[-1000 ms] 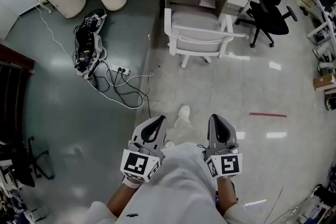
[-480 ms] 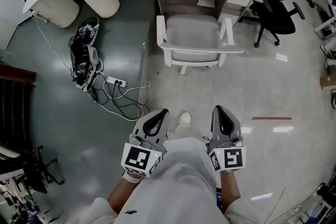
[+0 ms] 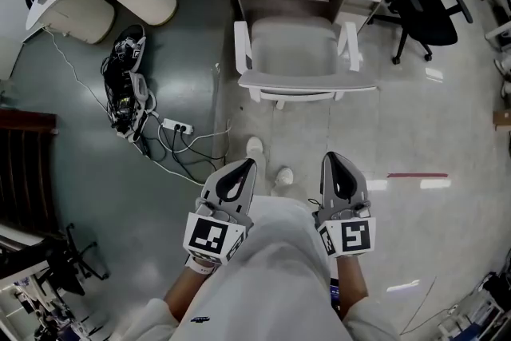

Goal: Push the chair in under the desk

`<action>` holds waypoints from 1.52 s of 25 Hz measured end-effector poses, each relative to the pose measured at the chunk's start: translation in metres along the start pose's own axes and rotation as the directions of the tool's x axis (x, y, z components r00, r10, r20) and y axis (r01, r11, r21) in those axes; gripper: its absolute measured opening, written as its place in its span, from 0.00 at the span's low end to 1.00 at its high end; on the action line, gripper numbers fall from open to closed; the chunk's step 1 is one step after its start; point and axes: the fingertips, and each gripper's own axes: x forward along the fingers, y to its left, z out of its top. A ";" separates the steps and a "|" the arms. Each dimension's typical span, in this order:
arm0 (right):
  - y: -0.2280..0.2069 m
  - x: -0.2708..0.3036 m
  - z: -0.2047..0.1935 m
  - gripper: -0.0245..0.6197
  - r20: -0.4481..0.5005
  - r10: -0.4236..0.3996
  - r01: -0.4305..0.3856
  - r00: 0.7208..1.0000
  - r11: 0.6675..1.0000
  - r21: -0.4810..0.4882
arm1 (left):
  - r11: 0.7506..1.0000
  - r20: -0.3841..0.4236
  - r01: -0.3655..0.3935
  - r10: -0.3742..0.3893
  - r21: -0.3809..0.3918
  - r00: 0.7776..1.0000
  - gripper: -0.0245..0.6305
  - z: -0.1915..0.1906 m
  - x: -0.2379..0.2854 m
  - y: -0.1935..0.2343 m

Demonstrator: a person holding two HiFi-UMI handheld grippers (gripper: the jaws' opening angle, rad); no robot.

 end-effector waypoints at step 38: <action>-0.044 0.202 0.055 0.04 -0.060 -0.167 0.163 0.984 0.985 -0.059 | 0.964 -0.037 0.254 -0.251 0.074 0.967 0.05 0.095 0.166 0.142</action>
